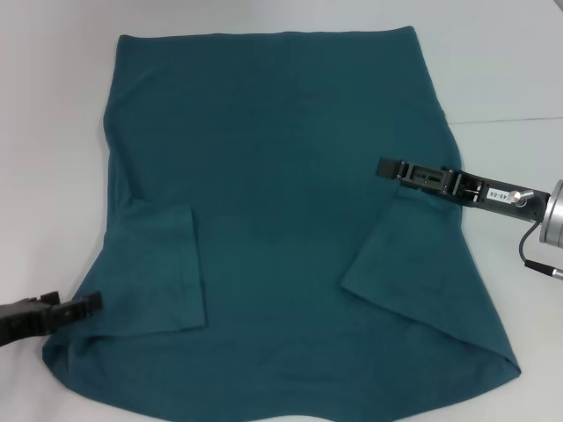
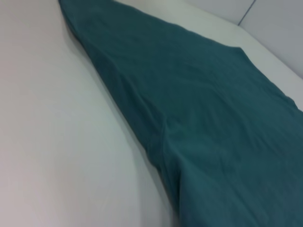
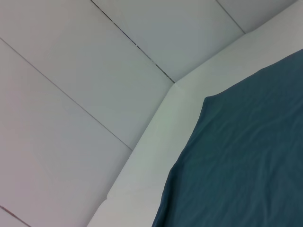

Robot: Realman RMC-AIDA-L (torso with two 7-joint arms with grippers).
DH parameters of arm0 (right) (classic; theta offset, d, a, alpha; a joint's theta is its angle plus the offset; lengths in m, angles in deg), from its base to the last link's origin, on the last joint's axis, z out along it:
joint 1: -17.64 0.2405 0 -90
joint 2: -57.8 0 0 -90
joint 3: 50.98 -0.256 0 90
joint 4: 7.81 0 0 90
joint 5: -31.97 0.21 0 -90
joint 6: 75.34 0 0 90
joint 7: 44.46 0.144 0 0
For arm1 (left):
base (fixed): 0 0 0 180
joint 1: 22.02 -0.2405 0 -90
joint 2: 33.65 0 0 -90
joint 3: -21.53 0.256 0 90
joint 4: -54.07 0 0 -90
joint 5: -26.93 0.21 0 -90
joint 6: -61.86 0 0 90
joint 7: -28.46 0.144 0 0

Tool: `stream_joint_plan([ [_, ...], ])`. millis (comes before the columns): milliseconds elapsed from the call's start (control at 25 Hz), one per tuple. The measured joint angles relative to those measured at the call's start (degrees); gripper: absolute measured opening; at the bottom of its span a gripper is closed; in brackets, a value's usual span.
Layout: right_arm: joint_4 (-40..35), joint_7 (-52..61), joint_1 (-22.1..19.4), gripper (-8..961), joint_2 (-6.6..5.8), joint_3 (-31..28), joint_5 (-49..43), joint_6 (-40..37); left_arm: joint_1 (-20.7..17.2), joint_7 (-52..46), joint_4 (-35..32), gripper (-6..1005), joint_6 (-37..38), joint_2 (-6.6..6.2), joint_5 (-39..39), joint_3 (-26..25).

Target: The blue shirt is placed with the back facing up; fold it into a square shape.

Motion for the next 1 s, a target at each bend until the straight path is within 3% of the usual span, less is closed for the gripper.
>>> stream_joint_plan([
  [1000, 0.21, 0.52, -0.54, 927, -0.33, 0.11, -0.06, -0.49, 0.50, -4.43, -2.94, 889, 7.88, -1.75, 7.63, -1.57],
])
